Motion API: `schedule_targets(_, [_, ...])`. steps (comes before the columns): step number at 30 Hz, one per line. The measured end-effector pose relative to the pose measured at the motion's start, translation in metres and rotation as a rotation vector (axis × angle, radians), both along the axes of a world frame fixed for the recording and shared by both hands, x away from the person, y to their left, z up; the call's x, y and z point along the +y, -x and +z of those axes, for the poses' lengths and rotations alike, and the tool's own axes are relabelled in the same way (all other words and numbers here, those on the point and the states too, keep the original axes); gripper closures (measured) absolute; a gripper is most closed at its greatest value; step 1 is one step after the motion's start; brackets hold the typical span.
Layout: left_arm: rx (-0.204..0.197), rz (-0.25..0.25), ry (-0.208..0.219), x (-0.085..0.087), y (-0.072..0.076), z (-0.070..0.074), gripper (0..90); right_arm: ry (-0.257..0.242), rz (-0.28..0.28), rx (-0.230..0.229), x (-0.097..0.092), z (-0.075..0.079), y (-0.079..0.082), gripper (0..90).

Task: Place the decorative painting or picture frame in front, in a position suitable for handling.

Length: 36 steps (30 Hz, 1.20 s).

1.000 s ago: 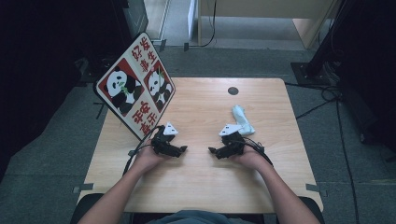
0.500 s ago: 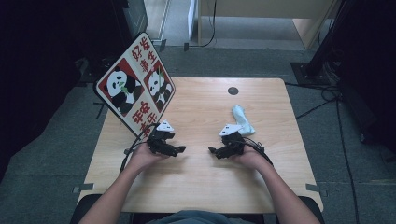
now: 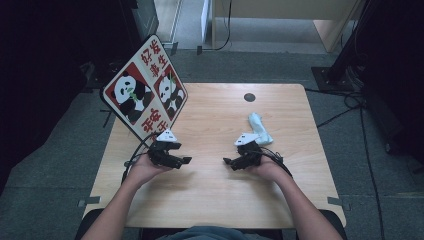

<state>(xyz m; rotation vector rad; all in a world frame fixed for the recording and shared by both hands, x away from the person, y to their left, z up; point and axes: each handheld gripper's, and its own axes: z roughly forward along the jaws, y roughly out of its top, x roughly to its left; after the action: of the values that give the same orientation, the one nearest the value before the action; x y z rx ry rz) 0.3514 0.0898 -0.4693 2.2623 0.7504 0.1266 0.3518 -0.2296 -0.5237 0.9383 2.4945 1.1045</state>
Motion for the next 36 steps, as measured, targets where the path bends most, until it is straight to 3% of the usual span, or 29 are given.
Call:
schedule_targets(7, [0.014,0.012,-0.008,0.009,0.004,0.002,25.1,0.002,0.002,0.000,0.000,0.000,0.000,12.5])
schedule_targets(17, [0.008,0.050,0.015,0.028,0.012,0.008,28.7,0.003,0.009,-0.003,0.001,0.000,-0.001,11.4])
schedule_targets(36, [-0.012,0.204,0.059,0.080,0.027,0.020,32.7,0.010,0.032,0.009,0.008,0.000,-0.005,7.2])
